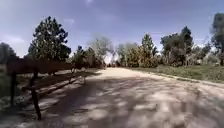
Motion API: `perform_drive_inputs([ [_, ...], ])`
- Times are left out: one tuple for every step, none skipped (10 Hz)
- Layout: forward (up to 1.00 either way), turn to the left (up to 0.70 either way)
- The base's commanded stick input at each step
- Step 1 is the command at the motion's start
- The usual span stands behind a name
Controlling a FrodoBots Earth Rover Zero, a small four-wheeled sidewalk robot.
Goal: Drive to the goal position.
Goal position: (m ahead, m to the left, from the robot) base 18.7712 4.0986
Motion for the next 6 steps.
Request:
perform_drive_inputs([
  [0.70, 0.00],
  [0.70, 0.00],
  [0.70, 0.00],
  [0.70, 0.00],
  [0.70, 0.00],
  [0.70, 0.00],
])
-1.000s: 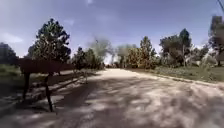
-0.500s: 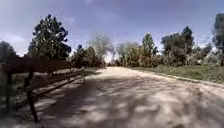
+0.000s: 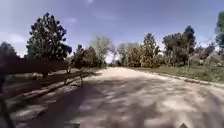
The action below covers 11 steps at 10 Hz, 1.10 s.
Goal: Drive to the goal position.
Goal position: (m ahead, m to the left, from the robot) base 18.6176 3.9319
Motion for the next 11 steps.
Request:
perform_drive_inputs([
  [0.70, 0.00],
  [0.70, 0.00],
  [0.70, 0.00],
  [0.70, 0.00],
  [0.70, 0.00],
  [0.70, 0.00],
  [0.70, 0.00],
  [0.70, 0.00],
  [0.70, 0.00],
  [0.70, 0.00],
  [0.70, 0.00],
])
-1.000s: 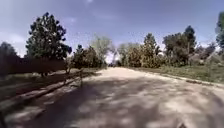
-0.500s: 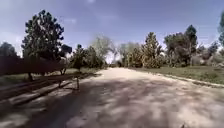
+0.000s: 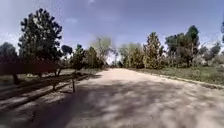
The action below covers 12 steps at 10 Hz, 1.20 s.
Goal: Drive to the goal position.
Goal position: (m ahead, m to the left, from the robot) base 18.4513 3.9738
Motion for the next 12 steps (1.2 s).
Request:
perform_drive_inputs([
  [0.70, 0.00],
  [0.70, 0.00],
  [0.70, 0.00],
  [0.70, 0.00],
  [0.70, 0.00],
  [0.70, 0.00],
  [0.70, 0.00],
  [0.70, 0.00],
  [0.70, 0.00],
  [0.70, 0.00],
  [0.70, 0.00],
  [0.70, 0.00],
])
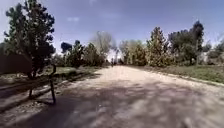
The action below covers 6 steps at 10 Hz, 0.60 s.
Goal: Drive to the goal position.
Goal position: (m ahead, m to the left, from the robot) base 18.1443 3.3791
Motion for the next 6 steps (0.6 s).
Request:
perform_drive_inputs([
  [0.70, 0.00],
  [0.70, 0.00],
  [0.70, 0.00],
  [0.70, 0.00],
  [0.70, 0.00],
  [0.70, 0.00],
])
